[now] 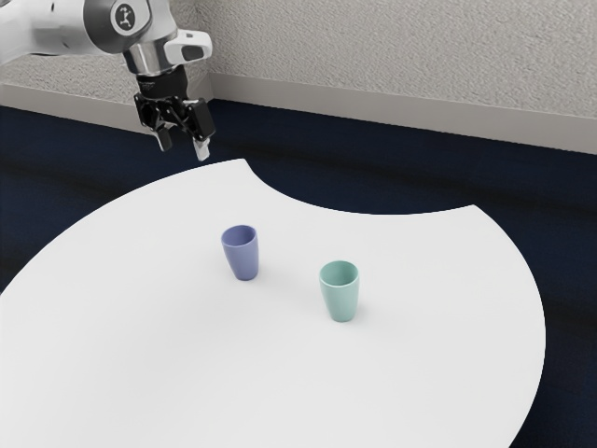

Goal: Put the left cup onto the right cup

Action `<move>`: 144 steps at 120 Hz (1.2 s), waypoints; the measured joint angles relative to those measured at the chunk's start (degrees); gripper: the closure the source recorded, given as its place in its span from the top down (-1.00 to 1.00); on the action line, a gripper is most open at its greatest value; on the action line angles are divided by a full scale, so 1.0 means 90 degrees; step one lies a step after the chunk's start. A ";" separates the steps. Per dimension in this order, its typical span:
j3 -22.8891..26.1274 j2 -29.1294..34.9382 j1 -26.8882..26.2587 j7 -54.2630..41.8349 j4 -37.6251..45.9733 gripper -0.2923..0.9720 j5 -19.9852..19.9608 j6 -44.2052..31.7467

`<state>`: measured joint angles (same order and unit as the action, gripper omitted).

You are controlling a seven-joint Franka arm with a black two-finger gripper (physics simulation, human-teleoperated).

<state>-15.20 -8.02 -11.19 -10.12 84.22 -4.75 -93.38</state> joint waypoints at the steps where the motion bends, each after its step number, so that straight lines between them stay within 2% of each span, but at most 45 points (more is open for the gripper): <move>1: 0.0000 0.0000 0.0000 0.0000 0.0000 0.54 0.0000 0.0000; 67: 0.0011 -0.0080 0.0006 0.0006 0.0000 0.54 -0.0016 0.0003; 101: 0.0394 -0.0769 -0.0005 -0.0006 -0.0293 0.54 -0.0025 -0.0377; 144: 0.0430 -0.1342 0.0012 -0.0002 -0.0405 0.54 -0.0164 -0.0761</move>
<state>-11.34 -20.10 -11.08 -10.14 80.58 -6.22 -100.23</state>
